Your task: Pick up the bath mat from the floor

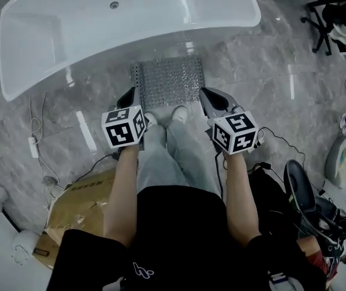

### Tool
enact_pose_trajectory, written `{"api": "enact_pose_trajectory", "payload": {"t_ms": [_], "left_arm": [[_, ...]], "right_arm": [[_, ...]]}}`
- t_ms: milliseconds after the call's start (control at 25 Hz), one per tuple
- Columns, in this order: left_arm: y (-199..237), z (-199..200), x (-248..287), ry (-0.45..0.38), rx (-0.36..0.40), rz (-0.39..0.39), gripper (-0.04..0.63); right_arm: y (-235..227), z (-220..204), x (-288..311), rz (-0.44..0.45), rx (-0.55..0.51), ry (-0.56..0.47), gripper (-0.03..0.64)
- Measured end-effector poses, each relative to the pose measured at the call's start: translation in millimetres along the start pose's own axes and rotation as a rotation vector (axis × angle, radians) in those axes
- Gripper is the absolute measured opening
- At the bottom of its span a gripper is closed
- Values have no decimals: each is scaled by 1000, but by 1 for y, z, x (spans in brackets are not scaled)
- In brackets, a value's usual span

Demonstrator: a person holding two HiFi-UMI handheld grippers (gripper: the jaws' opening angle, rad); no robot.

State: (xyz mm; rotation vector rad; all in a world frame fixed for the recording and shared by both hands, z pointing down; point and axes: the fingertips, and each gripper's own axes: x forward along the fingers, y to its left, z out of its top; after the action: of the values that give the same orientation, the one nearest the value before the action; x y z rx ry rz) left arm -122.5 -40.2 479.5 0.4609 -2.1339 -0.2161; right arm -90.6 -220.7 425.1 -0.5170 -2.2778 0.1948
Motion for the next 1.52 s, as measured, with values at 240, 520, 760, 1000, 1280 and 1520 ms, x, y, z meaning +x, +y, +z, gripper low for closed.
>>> {"api": "enact_pose_trajectory", "payload": {"t_ms": [240, 520, 760, 1000, 1280, 1520], "left_arm": [[13, -32, 28, 53, -22, 16, 0], [11, -73, 50, 91, -88, 11, 0], [22, -108, 79, 133, -72, 38, 0], [42, -145, 111, 179, -118, 76, 0], [50, -189, 155, 246, -107, 77, 0], [58, -222, 192, 321, -91, 58, 41]], "right_arm": [[-13, -42, 12, 4, 73, 36, 8], [-33, -81, 34, 52, 125, 64, 9], [-47, -112, 65, 83, 144, 83, 26], [-66, -150, 97, 92, 167, 134, 38], [-108, -190, 128, 68, 232, 147, 54], [-128, -224, 154, 87, 257, 162, 100]]}}
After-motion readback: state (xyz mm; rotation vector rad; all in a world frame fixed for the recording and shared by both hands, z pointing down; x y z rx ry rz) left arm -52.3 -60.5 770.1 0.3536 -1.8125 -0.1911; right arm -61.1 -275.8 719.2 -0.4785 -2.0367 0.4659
